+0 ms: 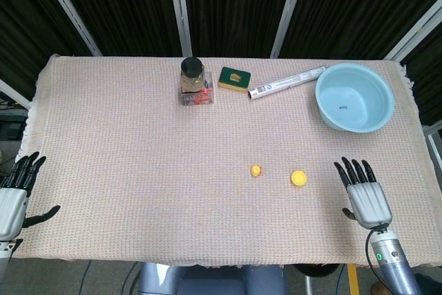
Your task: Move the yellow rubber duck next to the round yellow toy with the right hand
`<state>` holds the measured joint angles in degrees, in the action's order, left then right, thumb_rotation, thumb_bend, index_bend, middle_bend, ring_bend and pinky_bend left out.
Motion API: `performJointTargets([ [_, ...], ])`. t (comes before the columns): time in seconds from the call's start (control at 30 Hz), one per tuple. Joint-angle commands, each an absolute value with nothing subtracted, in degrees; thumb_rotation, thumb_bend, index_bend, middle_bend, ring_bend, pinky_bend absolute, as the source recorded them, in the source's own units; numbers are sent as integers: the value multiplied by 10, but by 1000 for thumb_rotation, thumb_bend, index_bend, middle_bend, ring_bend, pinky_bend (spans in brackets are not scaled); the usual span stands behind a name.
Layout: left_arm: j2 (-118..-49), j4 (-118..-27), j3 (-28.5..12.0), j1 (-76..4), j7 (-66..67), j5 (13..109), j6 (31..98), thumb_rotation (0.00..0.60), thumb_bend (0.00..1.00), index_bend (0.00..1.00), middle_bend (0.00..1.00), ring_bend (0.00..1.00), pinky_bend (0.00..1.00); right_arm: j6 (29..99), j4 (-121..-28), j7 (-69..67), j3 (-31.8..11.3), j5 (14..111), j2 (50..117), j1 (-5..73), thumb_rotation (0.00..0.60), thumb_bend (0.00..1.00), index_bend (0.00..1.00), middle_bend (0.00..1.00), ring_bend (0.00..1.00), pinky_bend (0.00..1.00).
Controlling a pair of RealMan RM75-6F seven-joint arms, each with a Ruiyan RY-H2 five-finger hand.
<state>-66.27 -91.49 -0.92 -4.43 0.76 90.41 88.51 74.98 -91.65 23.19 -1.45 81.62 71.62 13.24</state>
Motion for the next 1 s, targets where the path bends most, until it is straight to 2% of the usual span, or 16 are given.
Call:
performJointTargets([
  [0.03, -661, -916, -8, -44, 8, 904, 884, 600, 0, 0, 0, 0, 222, 749, -916, 232, -14, 816, 716, 132, 600, 0, 0, 0, 0, 0],
  [1.0, -661, -918, -8, -42, 17, 907, 887, 600, 0, 0, 0, 0, 217, 749, -905, 202, -11, 850, 723, 139, 600, 0, 9, 0, 0, 0],
])
